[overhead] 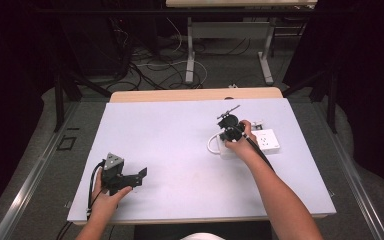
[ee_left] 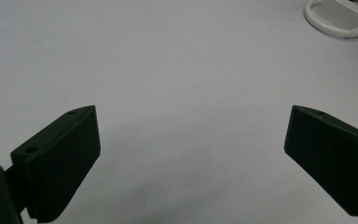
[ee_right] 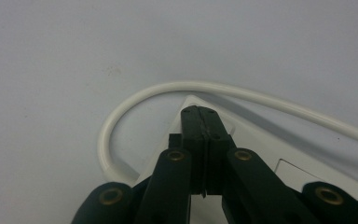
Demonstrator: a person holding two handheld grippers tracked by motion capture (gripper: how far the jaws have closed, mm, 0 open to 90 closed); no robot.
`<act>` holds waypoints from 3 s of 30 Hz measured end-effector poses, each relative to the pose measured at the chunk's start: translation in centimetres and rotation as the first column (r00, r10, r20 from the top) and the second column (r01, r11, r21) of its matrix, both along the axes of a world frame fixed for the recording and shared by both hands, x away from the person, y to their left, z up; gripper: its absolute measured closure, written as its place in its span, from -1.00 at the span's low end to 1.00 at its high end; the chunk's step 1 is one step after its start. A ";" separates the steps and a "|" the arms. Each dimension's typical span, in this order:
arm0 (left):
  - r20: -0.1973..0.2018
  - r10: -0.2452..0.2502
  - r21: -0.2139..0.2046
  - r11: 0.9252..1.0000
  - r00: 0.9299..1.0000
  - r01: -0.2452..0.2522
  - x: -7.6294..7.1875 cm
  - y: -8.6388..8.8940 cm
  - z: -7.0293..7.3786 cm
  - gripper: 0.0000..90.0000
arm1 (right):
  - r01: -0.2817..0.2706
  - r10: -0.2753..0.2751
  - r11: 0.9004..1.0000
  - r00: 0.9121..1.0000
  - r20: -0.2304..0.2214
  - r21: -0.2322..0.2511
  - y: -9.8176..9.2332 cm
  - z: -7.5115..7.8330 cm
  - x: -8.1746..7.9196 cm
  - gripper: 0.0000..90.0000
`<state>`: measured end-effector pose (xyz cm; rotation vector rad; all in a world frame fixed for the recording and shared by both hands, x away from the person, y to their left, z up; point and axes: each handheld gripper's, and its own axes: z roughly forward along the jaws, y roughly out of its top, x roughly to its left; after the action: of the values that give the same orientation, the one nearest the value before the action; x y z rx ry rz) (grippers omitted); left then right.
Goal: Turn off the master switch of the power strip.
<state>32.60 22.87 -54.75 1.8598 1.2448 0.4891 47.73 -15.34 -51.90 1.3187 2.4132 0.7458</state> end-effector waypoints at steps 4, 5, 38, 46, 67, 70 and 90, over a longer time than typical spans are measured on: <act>-0.002 0.000 -0.001 1.000 1.000 0.000 0.0 0.0 0.0 -0.92 | -0.007 0.006 1.000 1.000 -0.019 -0.015 0.0 0.1 -0.1 1.00; -0.001 0.000 0.001 1.000 1.000 0.000 0.0 0.0 0.0 -0.92 | -0.015 0.014 1.000 1.000 -0.012 -0.026 0.1 0.1 -0.1 1.00; 0.003 0.006 -0.004 1.000 1.000 -0.006 0.1 0.1 0.1 -0.92 | 0.034 -0.034 0.999 0.999 -0.019 0.029 -0.5 1.2 -0.6 0.45; 0.002 0.012 -0.005 1.000 1.000 -0.012 0.0 0.2 0.0 -0.92 | 0.028 -0.028 0.999 1.000 0.012 0.043 -0.9 1.4 -0.7 0.28; 0.002 0.007 -0.001 1.000 1.000 -0.007 -0.1 0.2 0.0 -0.92 | 0.008 -0.009 0.998 1.000 0.021 0.055 -0.9 1.9 -1.6 -0.20; 0.003 0.006 0.001 1.000 1.000 -0.006 0.0 0.2 0.0 -0.92 | -0.002 0.001 0.999 1.000 0.024 0.052 -0.9 2.1 -1.8 -0.20; 0.001 0.013 -0.014 1.000 1.000 -0.013 0.0 0.1 0.0 -0.92 | -0.043 0.040 0.997 0.998 0.048 0.066 -1.8 3.9 -3.8 -0.75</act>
<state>32.58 22.95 -54.74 1.8406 1.2569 0.4877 43.95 -17.14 -48.02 1.2642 2.4051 0.8666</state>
